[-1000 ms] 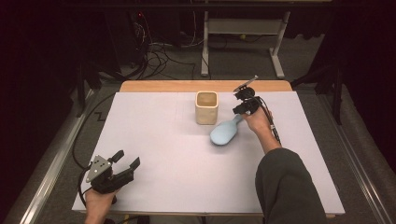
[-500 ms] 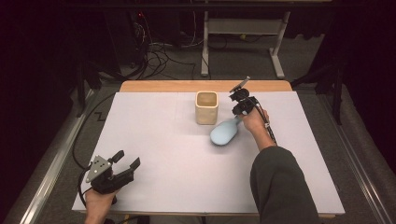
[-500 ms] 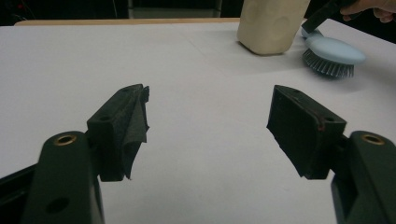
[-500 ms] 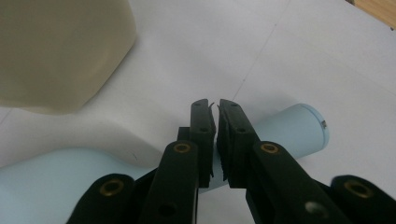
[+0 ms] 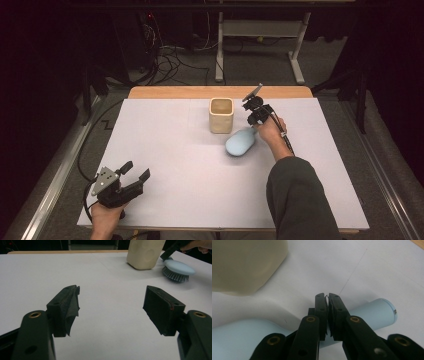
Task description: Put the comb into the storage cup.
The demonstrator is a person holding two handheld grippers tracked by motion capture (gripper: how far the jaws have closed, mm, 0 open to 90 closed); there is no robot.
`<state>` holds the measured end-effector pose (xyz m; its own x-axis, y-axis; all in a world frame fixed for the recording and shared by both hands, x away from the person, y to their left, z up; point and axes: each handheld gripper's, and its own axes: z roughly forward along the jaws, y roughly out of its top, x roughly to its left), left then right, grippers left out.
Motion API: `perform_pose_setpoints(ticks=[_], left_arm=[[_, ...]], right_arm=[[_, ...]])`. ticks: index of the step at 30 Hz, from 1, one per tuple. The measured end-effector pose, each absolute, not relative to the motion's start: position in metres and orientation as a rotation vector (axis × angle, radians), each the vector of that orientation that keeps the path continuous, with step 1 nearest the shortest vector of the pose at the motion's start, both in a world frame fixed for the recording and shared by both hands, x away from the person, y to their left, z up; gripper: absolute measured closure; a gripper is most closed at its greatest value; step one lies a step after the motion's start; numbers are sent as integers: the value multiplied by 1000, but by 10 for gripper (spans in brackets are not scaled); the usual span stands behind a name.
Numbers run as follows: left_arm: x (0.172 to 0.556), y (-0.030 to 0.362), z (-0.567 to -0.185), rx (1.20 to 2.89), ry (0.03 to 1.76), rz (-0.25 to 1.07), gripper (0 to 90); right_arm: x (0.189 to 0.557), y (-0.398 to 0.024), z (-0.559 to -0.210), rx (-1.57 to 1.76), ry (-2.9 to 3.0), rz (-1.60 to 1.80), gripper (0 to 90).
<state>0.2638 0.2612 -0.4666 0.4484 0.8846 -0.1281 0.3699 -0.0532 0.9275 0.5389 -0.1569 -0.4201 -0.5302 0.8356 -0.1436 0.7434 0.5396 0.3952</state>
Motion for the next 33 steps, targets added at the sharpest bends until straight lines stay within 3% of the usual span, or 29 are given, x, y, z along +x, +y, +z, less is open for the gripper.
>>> perform_pose_setpoints(ticks=[33], left_arm=[[264,259,-466,1646,1104,610,292]], right_arm=[[512,-176,-420,1325,2545,413,898]])
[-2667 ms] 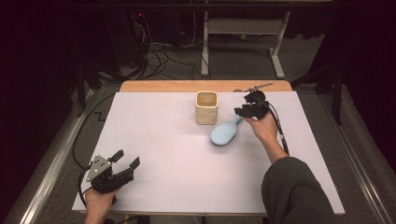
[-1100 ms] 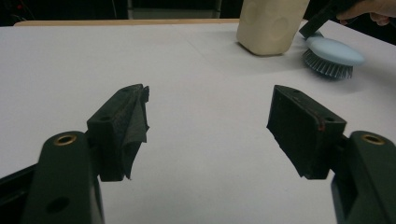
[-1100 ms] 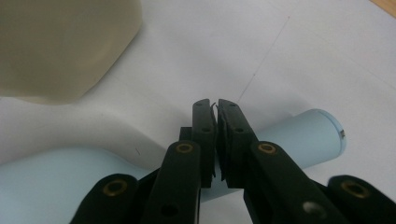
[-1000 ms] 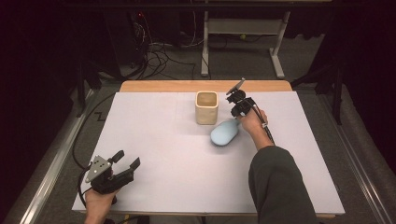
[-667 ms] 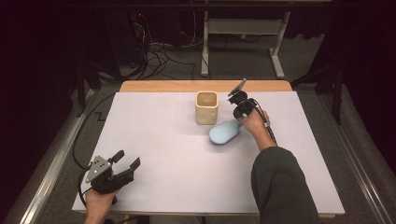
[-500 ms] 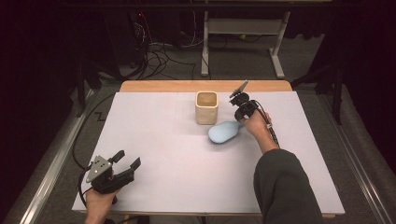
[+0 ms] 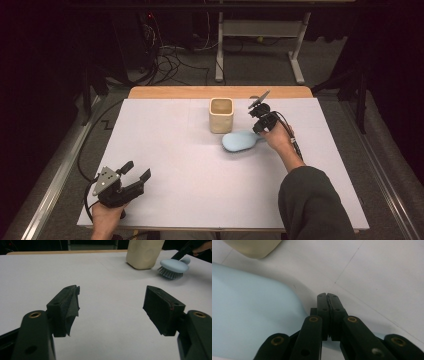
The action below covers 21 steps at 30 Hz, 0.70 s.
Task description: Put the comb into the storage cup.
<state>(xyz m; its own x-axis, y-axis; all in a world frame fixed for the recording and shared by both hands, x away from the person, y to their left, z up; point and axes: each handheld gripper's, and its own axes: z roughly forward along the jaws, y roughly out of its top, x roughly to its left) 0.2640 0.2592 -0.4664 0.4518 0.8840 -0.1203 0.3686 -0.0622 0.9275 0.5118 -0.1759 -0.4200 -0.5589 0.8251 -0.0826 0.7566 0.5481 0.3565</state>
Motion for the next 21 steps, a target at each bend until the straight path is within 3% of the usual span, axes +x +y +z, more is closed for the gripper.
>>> perform_pose_setpoints(ticks=[21], left_arm=[[264,259,-466,1649,1105,616,292]], right_arm=[[494,-187,-421,1333,2559,440,900]])
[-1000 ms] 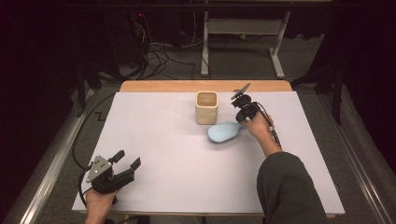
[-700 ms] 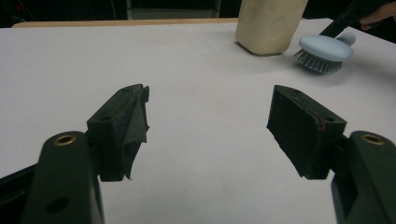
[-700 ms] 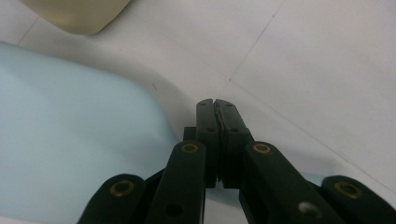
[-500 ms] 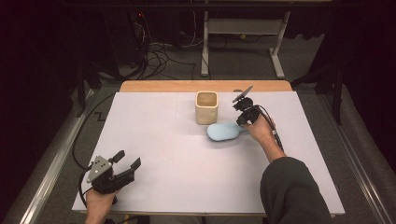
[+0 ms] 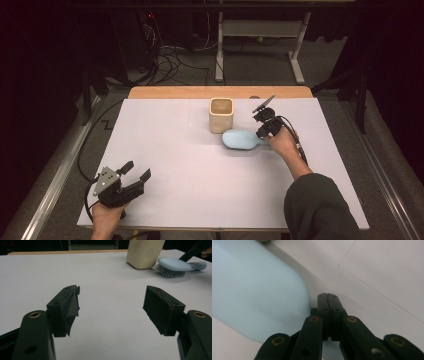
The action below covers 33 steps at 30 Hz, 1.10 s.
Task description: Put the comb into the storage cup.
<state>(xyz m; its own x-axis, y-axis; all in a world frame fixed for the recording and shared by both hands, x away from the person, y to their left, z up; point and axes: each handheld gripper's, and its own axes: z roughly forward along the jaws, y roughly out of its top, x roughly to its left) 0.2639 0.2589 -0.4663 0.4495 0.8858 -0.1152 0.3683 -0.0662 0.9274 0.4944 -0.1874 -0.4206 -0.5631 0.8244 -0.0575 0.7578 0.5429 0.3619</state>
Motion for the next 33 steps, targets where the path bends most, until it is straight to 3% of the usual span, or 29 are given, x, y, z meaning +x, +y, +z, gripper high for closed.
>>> perform_pose_setpoints(ticks=[33], left_arm=[[265,257,-466,1654,1106,619,292]], right_arm=[[462,-199,-420,1303,2589,474,900]])
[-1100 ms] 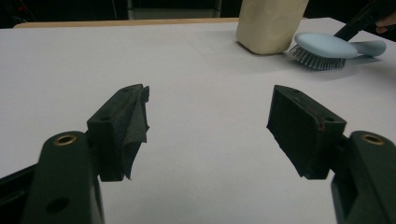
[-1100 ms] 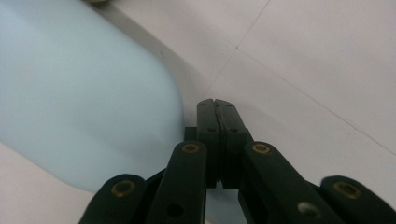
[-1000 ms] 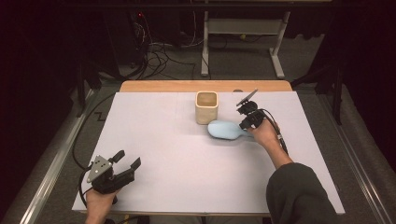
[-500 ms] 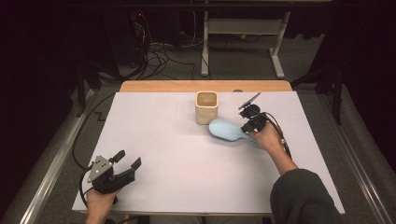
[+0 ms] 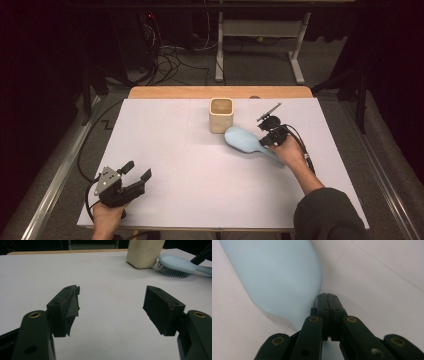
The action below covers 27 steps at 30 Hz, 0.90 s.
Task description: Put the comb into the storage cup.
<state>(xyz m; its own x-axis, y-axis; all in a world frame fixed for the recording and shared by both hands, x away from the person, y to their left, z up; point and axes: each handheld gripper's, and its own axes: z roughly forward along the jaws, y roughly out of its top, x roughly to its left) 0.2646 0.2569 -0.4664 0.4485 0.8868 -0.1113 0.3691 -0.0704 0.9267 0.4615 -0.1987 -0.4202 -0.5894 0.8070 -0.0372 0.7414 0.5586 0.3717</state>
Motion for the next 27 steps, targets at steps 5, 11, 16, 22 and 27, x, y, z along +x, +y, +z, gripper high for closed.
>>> perform_pose_setpoints(ticks=[5,11,16,22,27], left_arm=[[265,257,-466,1655,1106,620,292],[264,257,-466,1657,1106,622,292],[265,257,-467,1657,1106,622,292],[264,256,-467,1658,1109,626,293],[264,256,-467,1659,1110,628,293]], right_arm=[[456,-200,-420,1303,2592,482,900],[450,-202,-420,1290,2594,493,900],[443,-204,-421,1288,2599,496,900],[437,-205,-420,1279,2596,511,886],[433,-205,-419,1276,2591,522,879]])
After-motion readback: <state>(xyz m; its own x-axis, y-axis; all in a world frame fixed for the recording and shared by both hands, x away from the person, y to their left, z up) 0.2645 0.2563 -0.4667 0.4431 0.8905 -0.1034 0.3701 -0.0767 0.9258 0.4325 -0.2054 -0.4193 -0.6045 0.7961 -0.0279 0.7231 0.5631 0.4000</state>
